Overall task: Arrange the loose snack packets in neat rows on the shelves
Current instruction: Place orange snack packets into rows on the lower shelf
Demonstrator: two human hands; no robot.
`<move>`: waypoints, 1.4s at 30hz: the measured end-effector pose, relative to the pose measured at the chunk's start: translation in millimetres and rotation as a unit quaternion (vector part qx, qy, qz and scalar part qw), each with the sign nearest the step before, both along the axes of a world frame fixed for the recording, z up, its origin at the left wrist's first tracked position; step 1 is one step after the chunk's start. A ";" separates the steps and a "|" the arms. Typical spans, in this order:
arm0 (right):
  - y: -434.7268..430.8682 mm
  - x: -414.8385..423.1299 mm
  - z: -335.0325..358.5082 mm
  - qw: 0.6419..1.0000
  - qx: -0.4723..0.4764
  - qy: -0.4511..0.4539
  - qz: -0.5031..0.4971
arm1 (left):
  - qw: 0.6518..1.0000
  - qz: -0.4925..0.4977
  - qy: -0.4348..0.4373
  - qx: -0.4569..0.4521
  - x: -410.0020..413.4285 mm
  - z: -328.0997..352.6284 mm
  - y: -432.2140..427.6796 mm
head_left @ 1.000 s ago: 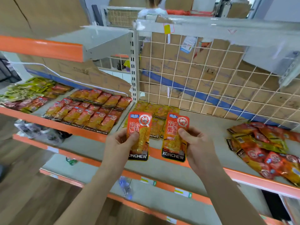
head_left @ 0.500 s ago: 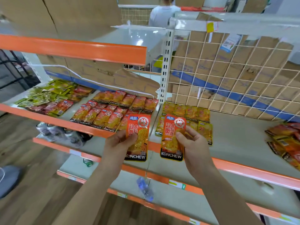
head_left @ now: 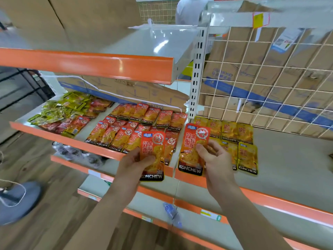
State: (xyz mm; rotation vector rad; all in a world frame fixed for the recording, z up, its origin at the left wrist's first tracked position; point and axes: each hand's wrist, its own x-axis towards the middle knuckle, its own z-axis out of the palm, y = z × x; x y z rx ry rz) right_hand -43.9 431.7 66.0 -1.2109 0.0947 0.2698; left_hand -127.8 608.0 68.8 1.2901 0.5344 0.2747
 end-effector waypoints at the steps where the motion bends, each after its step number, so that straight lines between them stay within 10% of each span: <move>1: 2.7 1.4 0.1 1.000 -0.001 0.007 0.004 | 1.000 -0.003 -0.005 0.001 2.4 -0.5 2.5; 30: 308.8 13.8 -5.4 0.975 -0.193 -0.082 0.077 | 1.000 0.014 -0.020 0.019 10.0 -30.4 324.7; 42: 331.5 52.9 -31.5 0.958 -0.271 -0.084 0.050 | 0.984 -0.041 0.009 0.175 78.6 -54.5 361.8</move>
